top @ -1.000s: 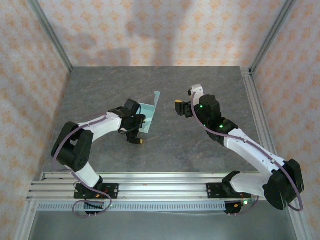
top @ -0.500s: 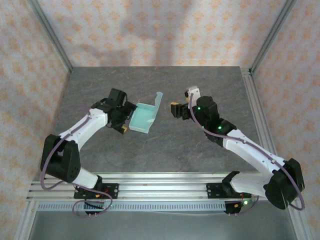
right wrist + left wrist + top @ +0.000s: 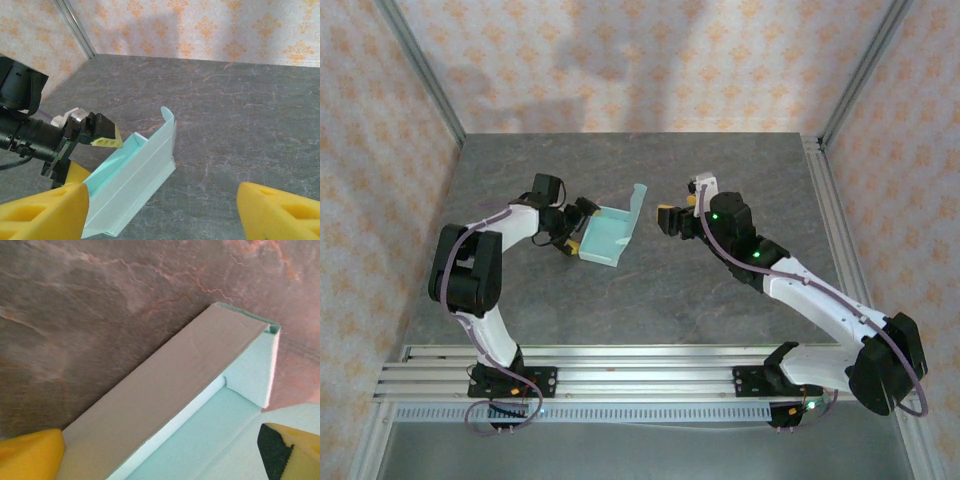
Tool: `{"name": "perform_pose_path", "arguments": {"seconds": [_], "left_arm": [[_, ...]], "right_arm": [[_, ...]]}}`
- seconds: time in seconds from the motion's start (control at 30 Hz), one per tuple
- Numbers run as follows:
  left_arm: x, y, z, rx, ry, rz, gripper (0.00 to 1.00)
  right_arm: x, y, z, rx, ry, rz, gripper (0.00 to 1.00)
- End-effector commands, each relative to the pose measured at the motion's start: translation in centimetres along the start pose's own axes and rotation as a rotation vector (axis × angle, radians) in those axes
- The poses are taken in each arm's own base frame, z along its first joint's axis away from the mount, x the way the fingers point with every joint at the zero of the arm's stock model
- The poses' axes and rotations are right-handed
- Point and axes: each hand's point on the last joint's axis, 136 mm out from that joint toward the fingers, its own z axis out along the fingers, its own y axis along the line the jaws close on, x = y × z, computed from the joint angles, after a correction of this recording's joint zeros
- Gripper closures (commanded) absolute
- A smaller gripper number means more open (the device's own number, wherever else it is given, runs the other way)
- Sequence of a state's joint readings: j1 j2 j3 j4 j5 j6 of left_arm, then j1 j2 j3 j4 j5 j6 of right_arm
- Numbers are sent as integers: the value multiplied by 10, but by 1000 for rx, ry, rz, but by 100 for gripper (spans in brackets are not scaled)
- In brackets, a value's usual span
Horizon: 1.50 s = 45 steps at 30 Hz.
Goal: Fold the paper box
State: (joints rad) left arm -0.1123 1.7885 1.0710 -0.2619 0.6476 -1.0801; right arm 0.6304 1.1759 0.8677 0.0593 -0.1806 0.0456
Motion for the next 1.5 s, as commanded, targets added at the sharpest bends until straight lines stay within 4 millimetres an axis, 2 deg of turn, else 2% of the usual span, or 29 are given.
{"name": "perform_pose_path", "arguments": {"seconds": [0.0, 0.1, 0.33, 0.5, 0.6, 0.7, 0.77, 0.87, 0.93, 1.07, 1.17, 1.23, 1.33, 1.47], "left_arm": [[16, -25, -3, 118, 35, -25, 0], [30, -21, 2, 115, 38, -58, 0], [83, -26, 25, 114, 82, -65, 0], [123, -45, 40, 147, 123, -21, 0], [127, -47, 39, 150, 89, 15, 0], [112, -38, 18, 93, -21, 105, 0], [99, -33, -3, 36, -107, 208, 0], [79, -31, -38, -32, -226, 380, 0], [67, -33, -65, -77, -322, 507, 0], [58, -46, -122, -96, -492, 745, 0], [56, -52, -158, -113, -589, 868, 0], [53, -52, -181, -142, -655, 912, 0], [50, -46, -203, -180, -722, 944, 0], [48, -34, -206, -214, -732, 948, 0]], "right_arm": [[-13, 5, -3, -16, -52, 14, 23], [-13, 6, -1, -18, -52, 14, 23], [-28, -5, -6, 47, -116, 59, 24], [-39, -22, -23, 135, -195, 112, 24], [-43, -37, -38, 220, -234, 125, 24], [-45, -51, -53, 301, -253, 122, 24], [-42, -62, -61, 374, -230, 132, 24], [-26, -81, -69, 513, -147, 216, 26], [-12, -82, -68, 558, -102, 262, 28], [11, -65, -54, 564, -21, 287, 28], [27, -55, -40, 561, 3, 335, 31], [48, -50, -22, 572, 48, 390, 34], [72, -36, 3, 569, 103, 438, 35], [95, -22, 32, 602, 166, 466, 38]]}}
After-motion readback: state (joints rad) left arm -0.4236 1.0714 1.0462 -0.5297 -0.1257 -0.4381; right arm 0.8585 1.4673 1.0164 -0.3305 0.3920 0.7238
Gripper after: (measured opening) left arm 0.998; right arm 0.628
